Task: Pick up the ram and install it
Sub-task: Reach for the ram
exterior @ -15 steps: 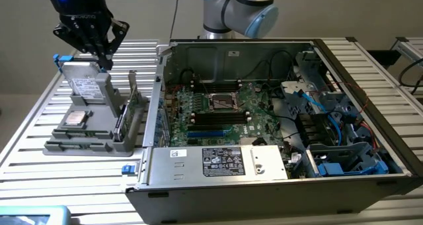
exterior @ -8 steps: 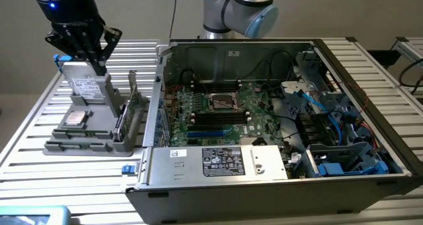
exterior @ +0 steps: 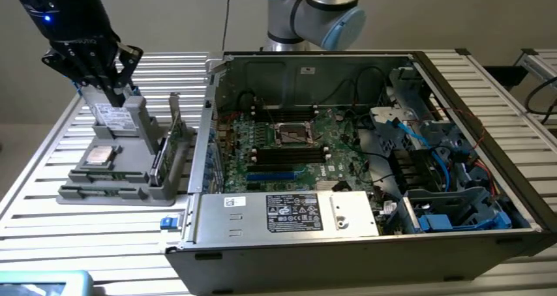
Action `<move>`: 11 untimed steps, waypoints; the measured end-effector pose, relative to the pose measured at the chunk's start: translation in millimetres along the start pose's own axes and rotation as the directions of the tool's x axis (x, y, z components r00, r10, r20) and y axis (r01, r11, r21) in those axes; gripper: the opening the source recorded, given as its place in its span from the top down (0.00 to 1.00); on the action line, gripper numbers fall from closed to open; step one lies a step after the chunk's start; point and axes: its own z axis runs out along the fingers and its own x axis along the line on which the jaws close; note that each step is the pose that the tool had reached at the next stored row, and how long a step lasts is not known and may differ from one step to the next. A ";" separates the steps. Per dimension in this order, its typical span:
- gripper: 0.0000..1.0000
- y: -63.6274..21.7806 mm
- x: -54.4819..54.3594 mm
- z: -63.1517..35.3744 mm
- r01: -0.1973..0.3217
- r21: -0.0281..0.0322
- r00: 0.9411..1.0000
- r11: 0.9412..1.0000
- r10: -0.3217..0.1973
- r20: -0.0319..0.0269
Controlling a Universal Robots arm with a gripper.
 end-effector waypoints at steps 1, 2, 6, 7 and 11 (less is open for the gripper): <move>0.89 -0.8 3.4 1.1 0.000 0.000 1.000 1.000 0.000 0.000; 0.89 -1.7 6.6 2.2 0.000 0.000 1.000 1.000 0.000 -0.001; 0.89 -6.3 15.8 6.2 0.000 0.000 1.000 1.000 0.000 -0.004; 0.89 -7.7 17.5 7.1 0.000 0.000 1.000 1.000 0.000 -0.005; 0.89 -12.1 25.3 10.7 0.000 0.001 1.000 1.000 0.000 -0.009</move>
